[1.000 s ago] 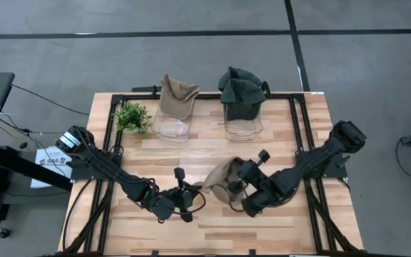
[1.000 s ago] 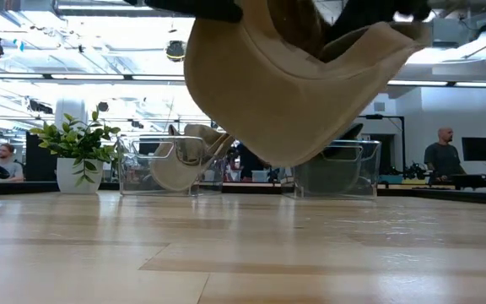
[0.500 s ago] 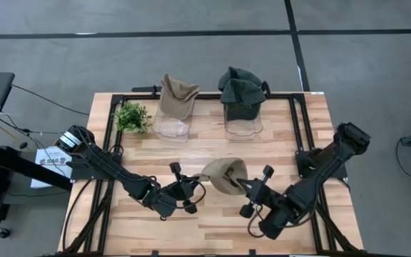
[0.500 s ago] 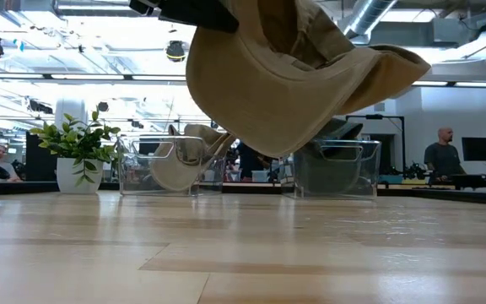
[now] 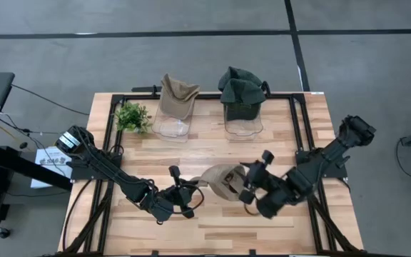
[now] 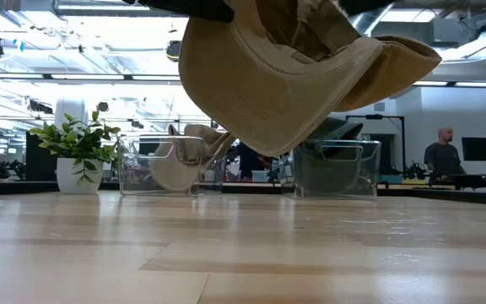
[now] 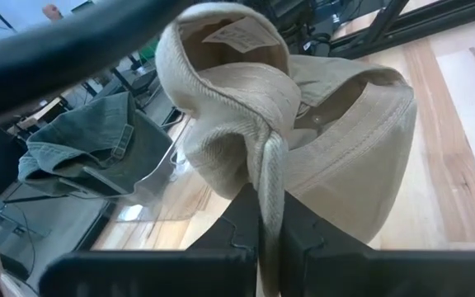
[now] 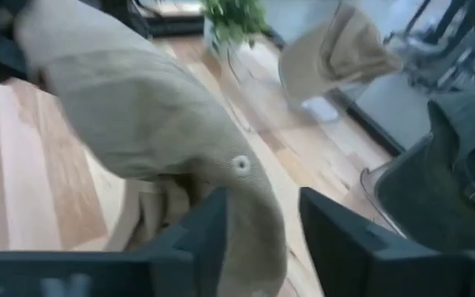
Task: Pick & Place hat
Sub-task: Put the brown cap into the left transparent bin
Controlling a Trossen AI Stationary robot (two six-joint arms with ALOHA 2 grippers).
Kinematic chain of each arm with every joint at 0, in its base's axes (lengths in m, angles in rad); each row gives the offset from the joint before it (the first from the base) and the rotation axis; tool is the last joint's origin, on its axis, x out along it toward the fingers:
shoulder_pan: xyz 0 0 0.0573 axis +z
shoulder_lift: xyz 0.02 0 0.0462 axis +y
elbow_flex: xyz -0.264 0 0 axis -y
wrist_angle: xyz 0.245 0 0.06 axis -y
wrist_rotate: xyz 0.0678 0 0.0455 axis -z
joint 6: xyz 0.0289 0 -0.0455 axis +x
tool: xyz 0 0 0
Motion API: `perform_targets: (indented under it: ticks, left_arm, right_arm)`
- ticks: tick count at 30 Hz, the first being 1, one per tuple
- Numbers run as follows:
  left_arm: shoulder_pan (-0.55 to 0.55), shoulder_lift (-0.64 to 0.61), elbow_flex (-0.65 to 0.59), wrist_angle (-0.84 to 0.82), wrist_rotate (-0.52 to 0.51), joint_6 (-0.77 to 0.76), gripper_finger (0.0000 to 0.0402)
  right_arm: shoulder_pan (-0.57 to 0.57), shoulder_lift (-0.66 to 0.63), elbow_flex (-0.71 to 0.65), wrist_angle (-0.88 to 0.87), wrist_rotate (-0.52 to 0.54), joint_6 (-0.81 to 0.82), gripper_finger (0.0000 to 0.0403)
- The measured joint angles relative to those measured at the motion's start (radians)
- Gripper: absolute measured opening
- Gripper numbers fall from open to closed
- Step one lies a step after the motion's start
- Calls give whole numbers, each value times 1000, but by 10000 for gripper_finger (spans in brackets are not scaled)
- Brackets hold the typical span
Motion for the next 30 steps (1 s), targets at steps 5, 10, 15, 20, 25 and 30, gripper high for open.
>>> perform_targets:
  ticks: [5, 10, 15, 20, 25, 30]
  left_arm:
    - [-1, 0, 0, 0, 1, 5, 12]
    - [-5, 0, 0, 1, 2, 8, 12]
    - [-5, -1, 0, 9, 1, 8, 14]
    - [-5, -2, 0, 17, 1, 8, 16]
    - [-5, -2, 0, 20, 2, 8, 17]
    - [-5, -2, 0, 21, 2, 7, 17]
  right_arm:
    - [-80, -1, 0, 0, -89, -45, 206]
    - [-100, -1, 0, 0, -89, -90, 247]
    - [-125, -1, 0, 10, -138, -125, 241]
    - [-151, -1, 0, 78, -239, -212, 194]
    - [-170, -1, 0, 98, -291, -259, 44]
    - [-170, -1, 0, 101, -294, -265, 5]
